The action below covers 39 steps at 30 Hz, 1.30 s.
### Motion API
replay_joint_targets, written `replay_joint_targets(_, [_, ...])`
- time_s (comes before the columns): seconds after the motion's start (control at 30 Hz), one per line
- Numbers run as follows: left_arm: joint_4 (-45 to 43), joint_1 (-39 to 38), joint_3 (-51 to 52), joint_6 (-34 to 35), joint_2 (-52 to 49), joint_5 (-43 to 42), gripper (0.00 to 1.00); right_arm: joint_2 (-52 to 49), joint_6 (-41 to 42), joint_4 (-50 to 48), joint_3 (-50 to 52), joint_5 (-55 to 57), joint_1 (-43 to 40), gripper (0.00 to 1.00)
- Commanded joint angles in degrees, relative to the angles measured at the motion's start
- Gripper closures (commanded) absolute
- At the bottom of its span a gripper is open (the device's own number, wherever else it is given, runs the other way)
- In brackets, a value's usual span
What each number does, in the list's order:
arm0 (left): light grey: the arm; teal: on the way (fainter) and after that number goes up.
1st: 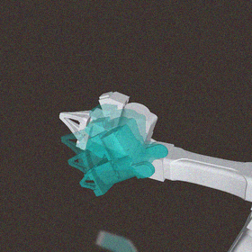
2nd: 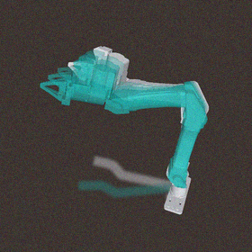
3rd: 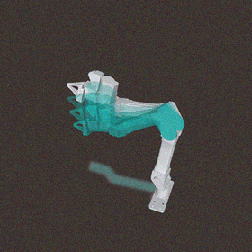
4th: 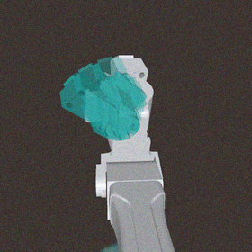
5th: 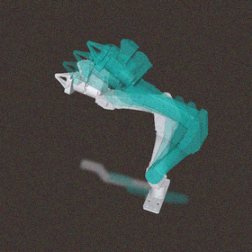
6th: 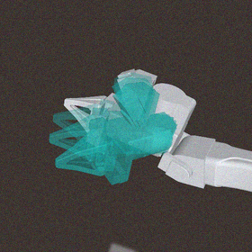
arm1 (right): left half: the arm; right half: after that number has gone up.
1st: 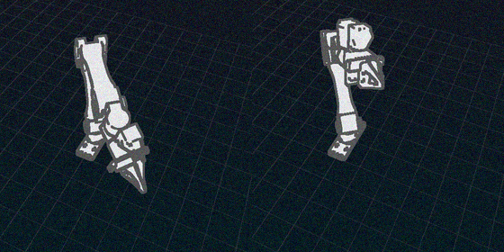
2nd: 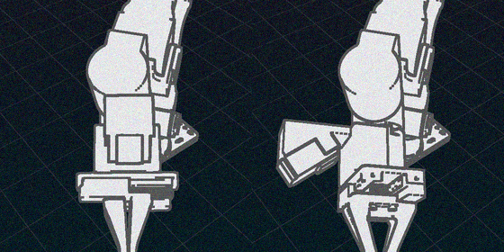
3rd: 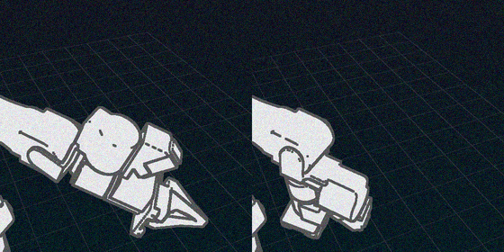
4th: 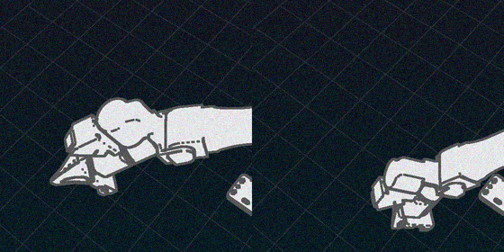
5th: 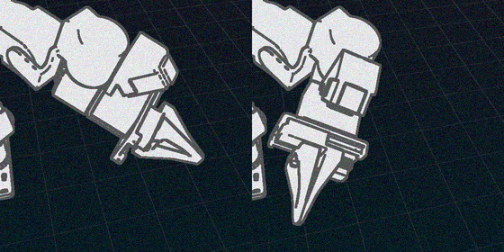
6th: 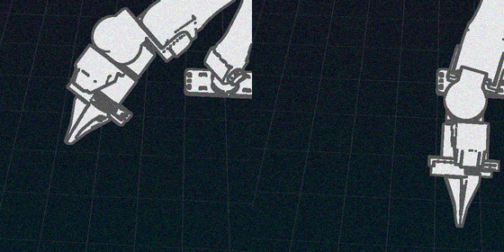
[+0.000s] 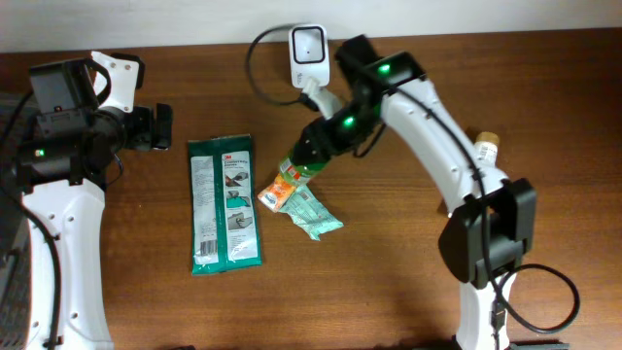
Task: Scan the item barcode
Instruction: 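Lift the jar and hold it to the barcode scanner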
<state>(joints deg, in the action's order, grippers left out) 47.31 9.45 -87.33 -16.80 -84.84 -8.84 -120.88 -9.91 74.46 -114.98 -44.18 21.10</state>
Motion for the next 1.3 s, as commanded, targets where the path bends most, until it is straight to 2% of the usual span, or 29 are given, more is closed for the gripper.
replay_joint_targets(0.0, [-0.09,0.22,-0.85,-0.68,0.50,-0.81,0.01,2.25,-6.38,0.37,-1.73,-20.31,-5.46,0.46])
replay_joint_targets(0.1, [-0.11,0.22,-0.85,-0.68,0.50,-0.81,0.01,2.25,-6.40,0.44,-1.73,-21.46,-8.66,0.46])
replay_joint_targets(0.23, [-0.09,0.22,-0.85,-0.68,0.50,-0.81,0.01,2.25,-8.17,0.37,-1.73,-21.18,-8.70,0.48])
replay_joint_targets(0.3, [-0.11,0.22,-0.85,-0.68,0.50,-0.81,0.01,2.25,-8.94,-0.79,-1.73,-15.96,-8.20,0.52])
replay_joint_targets(0.37, [-0.09,0.22,-0.85,-0.68,0.50,-0.81,0.01,2.21,-8.90,-5.07,-1.62,5.16,-5.53,0.52])
replay_joint_targets(0.47, [-0.11,0.22,-0.85,-0.68,0.50,-0.81,0.01,0.39,-4.17,-16.61,-1.27,37.20,0.26,0.53])
replay_joint_targets(0.53, [-0.09,0.22,-0.85,-0.68,0.50,-0.81,0.01,-1.66,-5.29,-25.92,-1.27,50.53,2.29,0.55])
replay_joint_targets(0.57, [-0.11,0.22,-0.85,-0.68,0.50,-0.81,0.01,-2.60,-8.07,-29.99,-1.27,53.75,2.56,0.56])
replay_joint_targets(0.67, [-0.11,0.22,-0.85,-0.68,0.50,-0.81,0.01,-6.08,-22.56,-44.11,-1.27,55.41,2.21,0.65])
replay_joint_targets(0.77, [-0.11,0.22,-0.85,-0.68,0.50,-0.81,0.01,-9.05,-40.94,-58.10,-1.27,55.49,1.68,0.67])
replay_joint_targets(0.97, [-0.09,0.22,-0.85,-0.68,0.50,-0.81,0.01,-14.82,-63.34,-77.59,-1.27,57.11,1.64,0.71])
replay_joint_targets(1.03, [-0.09,0.22,-0.85,-0.68,0.50,-0.81,0.01,-16.90,-67.89,-80.37,-1.27,57.07,1.64,0.72])
replay_joint_targets(1.27, [-0.09,0.22,-0.85,-0.68,0.50,-0.81,0.01,-18.38,-67.87,-82.44,-1.27,56.92,1.64,0.71])
